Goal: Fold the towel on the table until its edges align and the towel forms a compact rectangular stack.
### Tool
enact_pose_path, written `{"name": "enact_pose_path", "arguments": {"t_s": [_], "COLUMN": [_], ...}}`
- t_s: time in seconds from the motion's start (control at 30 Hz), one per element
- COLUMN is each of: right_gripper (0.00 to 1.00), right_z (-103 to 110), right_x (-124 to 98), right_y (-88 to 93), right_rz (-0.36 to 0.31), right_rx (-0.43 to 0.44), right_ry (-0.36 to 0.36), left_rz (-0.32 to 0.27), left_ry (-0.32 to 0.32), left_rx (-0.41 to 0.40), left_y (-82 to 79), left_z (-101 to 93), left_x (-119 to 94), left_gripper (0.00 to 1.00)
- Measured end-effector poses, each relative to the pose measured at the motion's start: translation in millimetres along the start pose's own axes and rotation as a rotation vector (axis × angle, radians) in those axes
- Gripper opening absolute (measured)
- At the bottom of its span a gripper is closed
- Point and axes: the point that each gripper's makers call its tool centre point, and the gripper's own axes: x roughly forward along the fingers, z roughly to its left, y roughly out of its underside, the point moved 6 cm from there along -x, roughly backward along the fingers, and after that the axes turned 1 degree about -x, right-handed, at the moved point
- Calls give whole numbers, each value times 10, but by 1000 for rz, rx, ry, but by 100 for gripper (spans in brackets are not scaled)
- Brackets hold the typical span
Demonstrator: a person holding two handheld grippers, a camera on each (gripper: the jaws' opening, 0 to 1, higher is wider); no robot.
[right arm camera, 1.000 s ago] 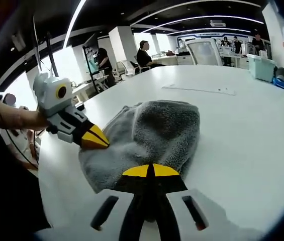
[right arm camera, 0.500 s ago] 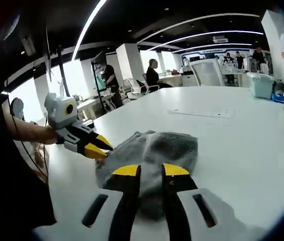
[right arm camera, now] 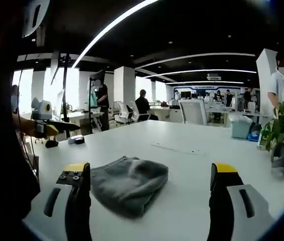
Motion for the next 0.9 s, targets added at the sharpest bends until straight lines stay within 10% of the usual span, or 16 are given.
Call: {"name": "enact_pose_path", "arguments": {"t_s": [0.9], "right_gripper": [100], "right_z": [-33], "right_x": [-114], "right_y": [-45], "right_rz": [33], "right_rx": [-8], "right_ry": [20], "left_rz": [64], "left_ry": [-18], "left_rx": [49], "left_y": [46], "left_z": [-47], "left_x": [16], "left_gripper": [99]}}
